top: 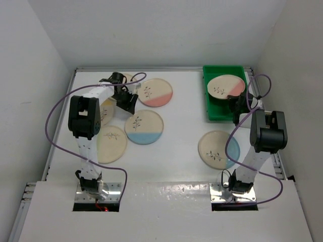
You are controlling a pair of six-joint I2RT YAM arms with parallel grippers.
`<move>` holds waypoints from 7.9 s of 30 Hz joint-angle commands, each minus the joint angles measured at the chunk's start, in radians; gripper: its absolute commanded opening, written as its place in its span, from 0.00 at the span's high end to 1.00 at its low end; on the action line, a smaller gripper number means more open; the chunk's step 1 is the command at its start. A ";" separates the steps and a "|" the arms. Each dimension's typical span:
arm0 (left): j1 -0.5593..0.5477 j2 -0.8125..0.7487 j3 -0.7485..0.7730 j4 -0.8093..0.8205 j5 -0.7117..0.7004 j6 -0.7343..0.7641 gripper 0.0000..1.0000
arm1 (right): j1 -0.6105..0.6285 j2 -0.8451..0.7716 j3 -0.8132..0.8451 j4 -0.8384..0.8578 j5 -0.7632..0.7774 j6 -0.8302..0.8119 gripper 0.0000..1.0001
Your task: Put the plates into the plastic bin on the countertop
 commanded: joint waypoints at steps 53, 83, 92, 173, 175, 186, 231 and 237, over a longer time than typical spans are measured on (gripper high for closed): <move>-0.138 -0.121 -0.016 0.057 0.160 0.066 1.00 | 0.591 0.316 0.638 -0.830 -0.935 -0.953 1.00; -0.086 0.139 0.413 0.075 -0.050 -0.226 0.36 | -0.041 -0.061 0.046 0.241 -0.092 0.047 1.00; -0.095 0.179 0.395 0.084 -0.061 -0.246 0.36 | -0.051 -0.040 0.019 0.125 0.009 0.045 1.00; -0.262 0.109 0.300 -0.213 0.246 0.426 1.00 | 0.379 0.030 0.449 -0.812 -0.753 -1.038 0.25; -0.251 0.100 0.300 -0.223 0.246 0.437 1.00 | 0.386 0.110 0.486 -0.829 -0.786 -1.035 0.25; -0.242 0.077 0.268 -0.157 0.255 0.382 1.00 | 0.503 0.282 0.440 -0.780 -0.935 -1.021 0.34; 0.215 0.035 0.337 0.162 -0.148 -0.287 0.34 | -0.063 -0.104 0.069 0.170 -0.097 0.032 1.00; 0.215 0.060 0.337 0.162 -0.148 -0.276 0.34 | -0.078 -0.077 0.066 0.144 -0.033 -0.013 1.00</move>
